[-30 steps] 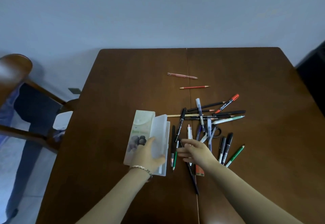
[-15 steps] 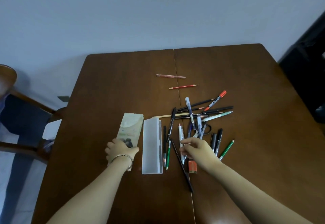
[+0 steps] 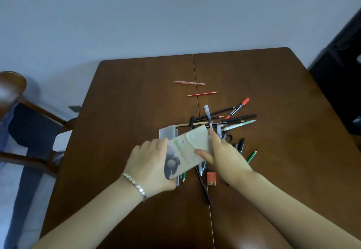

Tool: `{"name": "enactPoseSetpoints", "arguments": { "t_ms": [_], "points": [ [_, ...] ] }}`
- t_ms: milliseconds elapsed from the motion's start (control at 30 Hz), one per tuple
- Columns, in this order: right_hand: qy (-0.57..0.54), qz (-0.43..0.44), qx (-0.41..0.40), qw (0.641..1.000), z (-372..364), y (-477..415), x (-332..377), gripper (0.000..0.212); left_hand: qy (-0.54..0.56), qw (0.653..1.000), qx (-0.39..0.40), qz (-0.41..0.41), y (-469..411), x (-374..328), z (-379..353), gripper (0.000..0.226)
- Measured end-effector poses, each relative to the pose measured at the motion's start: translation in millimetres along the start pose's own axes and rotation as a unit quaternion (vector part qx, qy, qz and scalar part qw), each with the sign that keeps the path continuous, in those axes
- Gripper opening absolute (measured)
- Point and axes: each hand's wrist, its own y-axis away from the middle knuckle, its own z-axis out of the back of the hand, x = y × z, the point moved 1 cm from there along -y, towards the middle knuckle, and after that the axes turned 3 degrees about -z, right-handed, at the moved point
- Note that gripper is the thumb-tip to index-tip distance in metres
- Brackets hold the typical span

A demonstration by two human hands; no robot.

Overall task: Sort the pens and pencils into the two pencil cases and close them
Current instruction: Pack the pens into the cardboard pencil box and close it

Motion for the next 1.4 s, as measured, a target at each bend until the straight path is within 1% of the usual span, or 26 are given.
{"name": "enactPoseSetpoints", "arguments": {
  "t_ms": [100,133,167,200,233,300,333,400,467,500,533,567,600,633,667,733,767,800,833,900,933,1000,1133,1233,1333,1400],
  "points": [
    [0.093,0.02,0.002,0.995,-8.1,14.2,-27.5,0.065,0.021,0.999,0.033,-0.026,9.6,-10.5,-18.8,0.064],
    [0.099,0.012,-0.015,0.995,-9.0,16.8,-36.3,0.064,0.016,0.999,0.029,-0.037,12.0,-11.6,-26.2,0.063],
    [0.097,-0.008,-0.036,0.995,-8.0,17.5,-46.6,0.058,0.014,0.999,0.022,-0.042,13.8,-11.1,-32.1,0.065],
    [0.042,-0.044,-0.065,0.996,-2.8,16.7,-55.4,0.046,0.016,0.999,0.018,-0.037,14.5,-7.5,-36.6,0.069],
    [-0.04,-0.079,-0.101,0.991,5.8,16.1,-64.8,0.033,0.019,0.999,0.019,-0.024,14.8,-1.4,-41.0,0.075],
    [-0.174,-0.135,-0.203,0.954,22.7,11.8,-81.6,0.023,0.005,0.999,0.037,0.007,14.8,15.7,-49.8,0.088],
    [-0.202,-0.15,-0.23,0.94,29.1,9.9,-86.2,0.021,-0.015,0.998,0.055,0.014,14.8,22.7,-53.0,0.093],
    [-0.22,-0.147,-0.229,0.937,33.2,7.4,-86.6,0.018,-0.028,0.994,0.108,0.013,12.6,30.6,-58.7,0.103],
    [-0.249,-0.138,-0.226,0.932,32.6,3.3,-81.6,0.021,0.037,0.981,0.192,0.021,8.0,26.0,-57.5,0.108],
    [-0.275,-0.135,-0.218,0.927,32.9,0.3,-78.4,0.022,0.093,0.971,0.22,0.032,4.7,20.2,-54.2,0.099],
    [-0.308,-0.126,-0.2,0.922,34.4,-2.6,-73.6,0.023,0.157,0.962,0.221,0.038,1.2,13.8,-51.2,0.079],
    [-0.341,-0.111,-0.174,0.917,37.1,-5.2,-69.2,0.022,0.221,0.955,0.192,0.039,-3.2,7.5,-48.7,0.051],
    [-0.365,-0.091,-0.142,0.916,40.3,-8.3,-64.4,0.023,0.274,0.95,0.143,0.047,-7.8,2.1,-45.9,0.027],
    [-0.382,-0.073,-0.117,0.914,43.5,-11.1,-60.6,0.026,0.315,0.943,0.095,0.056,-12.8,-1.2,-44.6,0.017],
    [-0.401,-0.068,-0.109,0.907,46.0,-14.0,-58.3,0.03,0.34,0.936,0.06,0.068,-16.5,-3.7,-45.4,0.026],
    [-0.444,-0.123,-0.138,0.877,45.8,-20.9,-64.7,0.039,0.358,0.926,0.034,0.113,-24.1,-4.7,-51.2,0.038],
    [-0.435,-0.169,-0.166,0.869,42.3,-24.0,-73.3,0.04,0.354,0.925,0.027,0.138,-28.1,-3.6,-55.5,0.041],
    [-0.389,-0.217,-0.187,0.875,35.9,-26.4,-84.2,0.037,0.351,0.922,0.019,0.159,-31.2,-1.9,-59.5,0.044],
    [-0.322,-0.264,-0.189,0.889,26.2,-27.6,-97.5,0.033,0.352,0.919,0.012,0.178,-33.2,-0.4,-62.2,0.044],
    [-0.217,-0.343,-0.13,0.905,-0.2,-27.8,-121.0,0.037,0.363,0.91,-0.003,0.201,-34.9,1.9,-65.6,0.037],
    [-0.19,-0.368,-0.095,0.905,-14.3,-27.8,-128.5,0.04,0.368,0.906,-0.008,0.208,-35.2,2.4,-66.5,0.034],
    [-0.155,-0.397,-0.066,0.902,-36.0,-28.5,-133.0,0.041,0.363,0.908,-0.014,0.21,-34.1,2.0,-66.7,0.031],
    [-0.148,-0.408,-0.088,0.897,-52.9,-39.2,-131.7,0.028,0.362,0.906,-0.017,0.218,-29.6,4.1,-71.7,0.034],
    [-0.164,-0.388,-0.088,0.903,-51.3,-37.8,-134.5,0.021,0.359,0.906,-0.013,0.224,-27.1,8.1,-77.8,0.035],
    [-0.154,-0.36,-0.104,0.914,-48.9,-32.4,-137.8,0.024,0.353,0.908,-0.012,0.225,-25.9,10.4,-83.4,0.037],
    [-0.119,-0.326,-0.113,0.931,-49.8,-31.6,-135.8,0.024,0.349,0.91,-0.014,0.223,-25.0,10.7,-86.3,0.041]
  ]
}}
